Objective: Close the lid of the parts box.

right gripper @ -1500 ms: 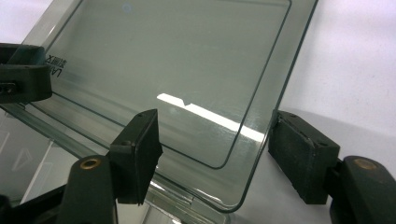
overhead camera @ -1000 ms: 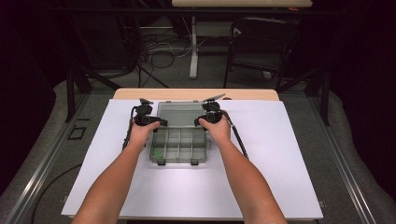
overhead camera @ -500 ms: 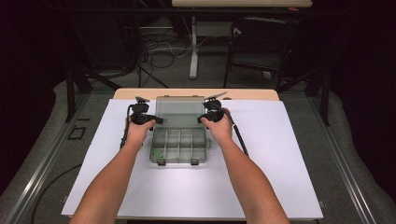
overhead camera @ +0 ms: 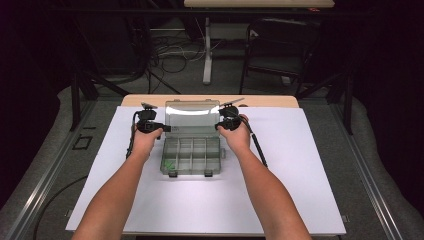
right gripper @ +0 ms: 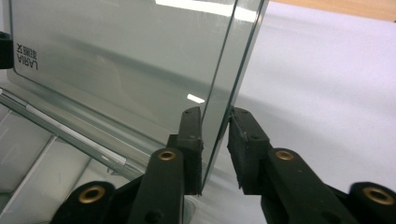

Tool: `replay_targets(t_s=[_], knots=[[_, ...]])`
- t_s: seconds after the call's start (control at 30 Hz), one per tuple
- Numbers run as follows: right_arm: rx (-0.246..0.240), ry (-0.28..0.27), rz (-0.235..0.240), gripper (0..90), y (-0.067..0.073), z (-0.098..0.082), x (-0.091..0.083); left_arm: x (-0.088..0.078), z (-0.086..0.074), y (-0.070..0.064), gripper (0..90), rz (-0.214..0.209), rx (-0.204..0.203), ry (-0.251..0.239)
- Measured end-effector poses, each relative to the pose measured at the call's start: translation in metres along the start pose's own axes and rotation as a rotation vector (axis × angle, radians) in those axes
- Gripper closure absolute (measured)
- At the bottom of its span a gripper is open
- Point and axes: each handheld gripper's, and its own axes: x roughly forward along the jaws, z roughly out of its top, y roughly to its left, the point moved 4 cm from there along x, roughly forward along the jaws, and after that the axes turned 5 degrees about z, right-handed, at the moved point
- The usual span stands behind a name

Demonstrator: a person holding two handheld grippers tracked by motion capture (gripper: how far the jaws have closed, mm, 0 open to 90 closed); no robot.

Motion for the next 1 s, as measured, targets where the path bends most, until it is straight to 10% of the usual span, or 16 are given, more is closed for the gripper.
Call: replay_targets(t_s=[1.0], knots=[[-0.028, -0.082, -0.022, 83.3, 0.001, -0.008, -0.008, -0.011, 0.002, 0.003, 67.5, 0.022, 0.005, -0.058]])
